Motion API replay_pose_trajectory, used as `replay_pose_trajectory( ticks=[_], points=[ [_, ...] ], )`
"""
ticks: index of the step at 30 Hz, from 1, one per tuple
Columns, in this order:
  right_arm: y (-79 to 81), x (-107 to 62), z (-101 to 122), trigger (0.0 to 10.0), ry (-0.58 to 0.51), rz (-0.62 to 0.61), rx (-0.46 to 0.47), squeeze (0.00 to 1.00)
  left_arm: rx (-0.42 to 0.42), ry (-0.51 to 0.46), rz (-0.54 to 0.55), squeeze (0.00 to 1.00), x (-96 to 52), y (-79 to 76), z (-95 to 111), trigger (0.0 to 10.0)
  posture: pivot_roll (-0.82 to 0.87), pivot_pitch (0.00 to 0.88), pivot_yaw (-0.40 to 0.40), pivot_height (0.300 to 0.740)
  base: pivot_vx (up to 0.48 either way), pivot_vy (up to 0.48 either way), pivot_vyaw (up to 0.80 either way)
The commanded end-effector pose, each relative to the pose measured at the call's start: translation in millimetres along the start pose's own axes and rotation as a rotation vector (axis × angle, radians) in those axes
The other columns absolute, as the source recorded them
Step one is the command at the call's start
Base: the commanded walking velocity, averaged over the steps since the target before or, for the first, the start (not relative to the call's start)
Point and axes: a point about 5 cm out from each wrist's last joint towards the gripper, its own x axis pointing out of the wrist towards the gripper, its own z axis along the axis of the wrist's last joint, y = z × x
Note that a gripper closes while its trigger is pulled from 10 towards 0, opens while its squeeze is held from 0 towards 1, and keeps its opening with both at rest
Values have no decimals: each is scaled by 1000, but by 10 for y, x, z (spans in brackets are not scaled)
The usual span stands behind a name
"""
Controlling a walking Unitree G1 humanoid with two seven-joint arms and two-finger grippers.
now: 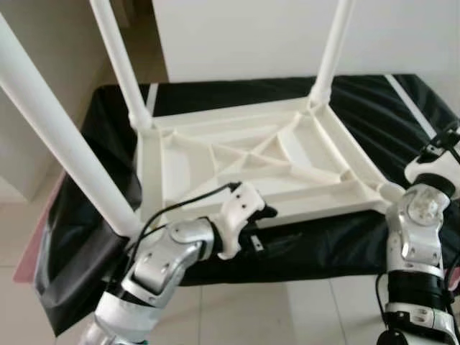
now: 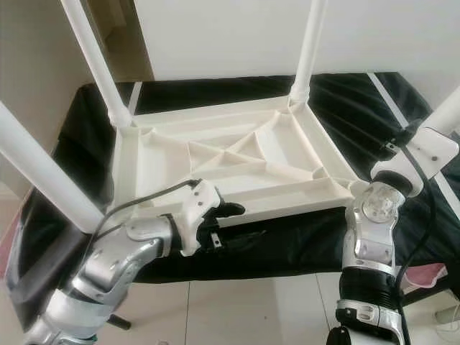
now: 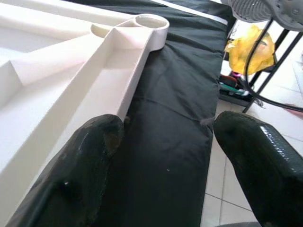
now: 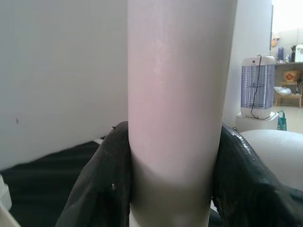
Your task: Building children table
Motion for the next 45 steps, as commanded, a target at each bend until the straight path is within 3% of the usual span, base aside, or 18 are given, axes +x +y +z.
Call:
replay_pose_trajectory(
  ticks=[1, 8, 13, 19, 21, 26, 31, 35, 39, 43, 44, 45],
  points=[
    [-30, -5, -34, 10000, 17, 6, -24, 0, 23, 5, 116, 0, 16, 76, 0, 10000, -53, 39, 26, 740, 0, 0, 0],
    [-90, -14, -86, 10000, 57, -1, -47, 0, 122, 27, 318, 0, 204, 217, 60, 10000, -55, 32, 28, 740, 0, 0, 0],
    [-119, 13, -105, 10000, 86, -14, -59, 0, 138, 80, 454, 0, 413, 399, 103, 10000, -59, 28, 29, 740, 0, 0, 0],
    [-136, 23, -94, 10000, 80, -15, -75, 0, 122, 119, 459, 0, 494, 462, 81, 10000, -62, 29, 32, 740, 0, 0, 0],
    [-162, 22, -100, 10000, 89, -30, -75, 0, 119, 144, 502, 0, 599, 480, 91, 10000, -64, 33, 35, 740, 0, 0, 0],
    [-169, 15, -99, 10000, 93, -34, -71, 0, 128, 164, 539, 0, 691, 465, 105, 10000, -64, 36, 35, 740, 0, 0, 0],
    [-146, 6, -103, 10000, 99, -27, -86, 0, 308, 225, 650, 0, 889, 444, 126, 10000, -56, 49, 31, 740, 0, 0, 0],
    [-135, -1, -107, 10000, 103, -26, -87, 0, 323, 247, 627, 0, 926, 434, 89, 10000, -56, 54, 31, 740, 0, 0, 0],
    [-160, 4, -93, 10000, 102, -33, -93, 0, 308, 322, 648, 0, 801, 555, -68, 10000, -58, 65, 33, 740, 0, 0, 0],
    [-202, 12, -96, 10000, 103, -42, -103, 0, 161, 325, 446, 0, 689, 534, -201, 10000, -51, 73, 32, 740, 0, 0, 0],
    [-202, 12, -96, 10000, 103, -42, -103, 0, 161, 325, 446, 0, 689, 534, -201, 10000, -51, 73, 32, 740, 0, 0, 0],
    [-207, 17, -96, 10000, 103, -43, -107, 0, 68, 316, 350, 0, 634, 507, -226, 10000, -47, 75, 32, 740, 0, 0, 0]
  ],
)
